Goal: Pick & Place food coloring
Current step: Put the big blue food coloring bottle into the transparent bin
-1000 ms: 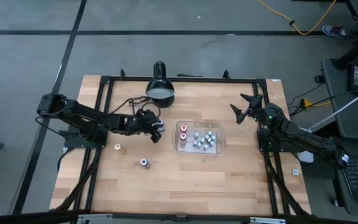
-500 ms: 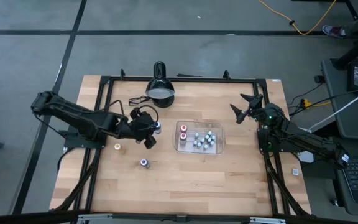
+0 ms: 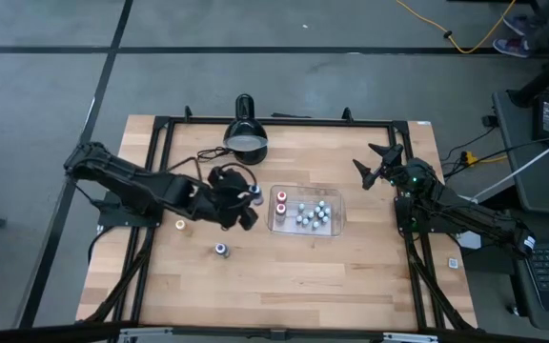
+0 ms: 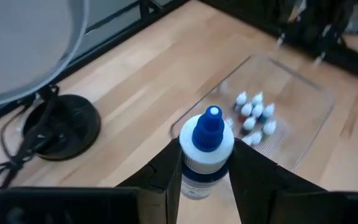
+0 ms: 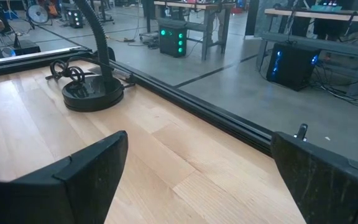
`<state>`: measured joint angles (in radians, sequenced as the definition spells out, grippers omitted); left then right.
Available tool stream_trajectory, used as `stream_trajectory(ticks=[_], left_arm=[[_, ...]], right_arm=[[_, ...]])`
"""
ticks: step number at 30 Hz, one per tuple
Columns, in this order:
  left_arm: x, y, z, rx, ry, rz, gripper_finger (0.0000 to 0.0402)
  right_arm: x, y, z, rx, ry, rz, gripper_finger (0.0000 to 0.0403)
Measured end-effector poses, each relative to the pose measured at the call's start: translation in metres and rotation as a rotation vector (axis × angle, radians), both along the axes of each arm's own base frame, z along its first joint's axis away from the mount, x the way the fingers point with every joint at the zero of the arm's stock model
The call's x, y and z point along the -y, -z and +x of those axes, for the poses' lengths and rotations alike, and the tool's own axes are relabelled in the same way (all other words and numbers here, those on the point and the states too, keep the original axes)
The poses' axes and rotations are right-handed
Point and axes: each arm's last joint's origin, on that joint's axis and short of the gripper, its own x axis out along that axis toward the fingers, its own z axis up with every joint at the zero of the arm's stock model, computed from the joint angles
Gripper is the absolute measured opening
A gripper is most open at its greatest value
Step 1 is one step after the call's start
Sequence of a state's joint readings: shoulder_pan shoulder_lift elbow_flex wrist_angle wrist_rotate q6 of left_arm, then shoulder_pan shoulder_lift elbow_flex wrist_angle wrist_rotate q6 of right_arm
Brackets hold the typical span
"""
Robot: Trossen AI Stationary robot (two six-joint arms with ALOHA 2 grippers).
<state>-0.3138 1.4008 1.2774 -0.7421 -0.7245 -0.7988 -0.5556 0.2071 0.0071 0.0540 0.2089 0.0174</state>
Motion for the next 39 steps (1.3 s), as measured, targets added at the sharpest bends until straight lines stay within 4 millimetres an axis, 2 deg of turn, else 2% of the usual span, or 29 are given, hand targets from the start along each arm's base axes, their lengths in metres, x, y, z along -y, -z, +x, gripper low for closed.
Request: stream_trajectory(ticks=[7,13,21,24,31,36,39], left_arm=[[0.009,-0.004,0.043,0.073,-0.13,-0.072,0.0104],[0.01,-0.006,0.087,0.137,-0.218,-0.104,0.0104],[-0.006,0.011,0.143,0.114,-0.31,-0.1,0.0104],[-0.013,0.02,0.153,0.085,-0.358,-0.111,0.0104],[-0.018,0.043,0.162,0.045,-0.45,-0.175,0.0103],[-0.018,0.045,0.163,0.03,-0.443,-0.195,0.0103],[-0.016,0.048,0.163,-0.04,-0.371,-0.163,0.0103]], right_arm=[[0.0,0.0,0.0,0.0,0.0,0.0,0.0394],[0.0,0.0,0.0,-0.001,0.0,0.0,0.0394],[0.0,0.0,0.0,0.0,0.0,0.0,0.0394],[0.0,0.0,0.0,0.0,0.0,0.0,0.0394],[0.0,0.0,0.0,0.0,0.0,0.0,0.0394],[0.0,0.0,0.0,0.0,0.0,0.0,0.0394],[0.0,0.0,0.0,0.0,0.0,0.0,0.0394]])
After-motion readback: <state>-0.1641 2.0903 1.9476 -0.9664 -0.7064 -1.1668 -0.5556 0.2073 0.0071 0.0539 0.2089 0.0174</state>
